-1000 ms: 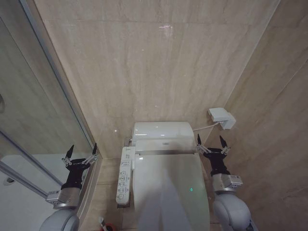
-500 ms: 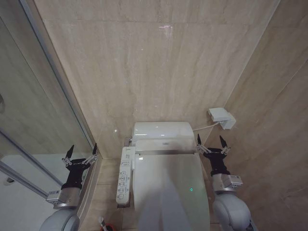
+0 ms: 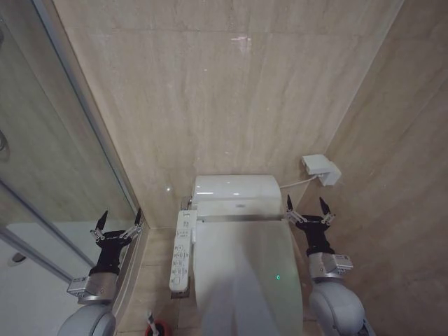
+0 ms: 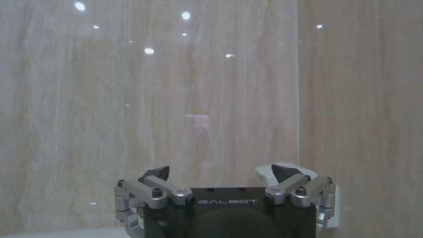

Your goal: Open the toilet lid, clean the toilet bowl with a toilet brush, close the toilet lid, and flush.

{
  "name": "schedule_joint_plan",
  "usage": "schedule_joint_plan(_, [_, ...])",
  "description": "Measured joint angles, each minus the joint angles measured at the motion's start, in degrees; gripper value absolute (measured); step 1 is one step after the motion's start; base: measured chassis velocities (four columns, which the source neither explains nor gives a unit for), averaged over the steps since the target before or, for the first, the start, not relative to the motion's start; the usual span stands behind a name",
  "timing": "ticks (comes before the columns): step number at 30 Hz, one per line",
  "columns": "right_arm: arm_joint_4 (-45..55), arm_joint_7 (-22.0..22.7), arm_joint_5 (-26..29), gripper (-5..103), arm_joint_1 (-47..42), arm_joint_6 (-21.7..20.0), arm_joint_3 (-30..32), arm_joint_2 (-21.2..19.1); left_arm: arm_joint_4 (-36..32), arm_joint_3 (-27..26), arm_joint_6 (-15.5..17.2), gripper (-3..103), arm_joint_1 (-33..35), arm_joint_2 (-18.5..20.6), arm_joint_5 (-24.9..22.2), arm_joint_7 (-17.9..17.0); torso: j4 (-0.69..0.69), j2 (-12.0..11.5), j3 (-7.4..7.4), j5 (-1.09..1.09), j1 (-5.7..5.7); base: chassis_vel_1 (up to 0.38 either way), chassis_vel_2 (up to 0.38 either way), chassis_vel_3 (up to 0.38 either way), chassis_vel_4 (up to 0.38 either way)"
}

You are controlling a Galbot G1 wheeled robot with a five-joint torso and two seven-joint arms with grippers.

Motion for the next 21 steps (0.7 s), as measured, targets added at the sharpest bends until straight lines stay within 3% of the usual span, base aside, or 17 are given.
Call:
schedule_joint_plan(9, [0.0,0.0,0.0,100,-0.01,0.0,0.0,0.0,0.01,-0.01,-0.01,100,0.01,0.0,0.0,0.0,0.01,0.01,-0.01,-0.01,-0.02,0.192,-0.199,-0.196,0.203])
schedule_joint_plan(21, [0.0,0.01,0.0,100,-0.03,0.0,0.0,0.0,0.01,-0.02,-0.02,100,0.02,0.0,0.0,0.0,0.0,0.03,-0.03,-0.01,-0.07,0.293,-0.294,-0.292,0.279])
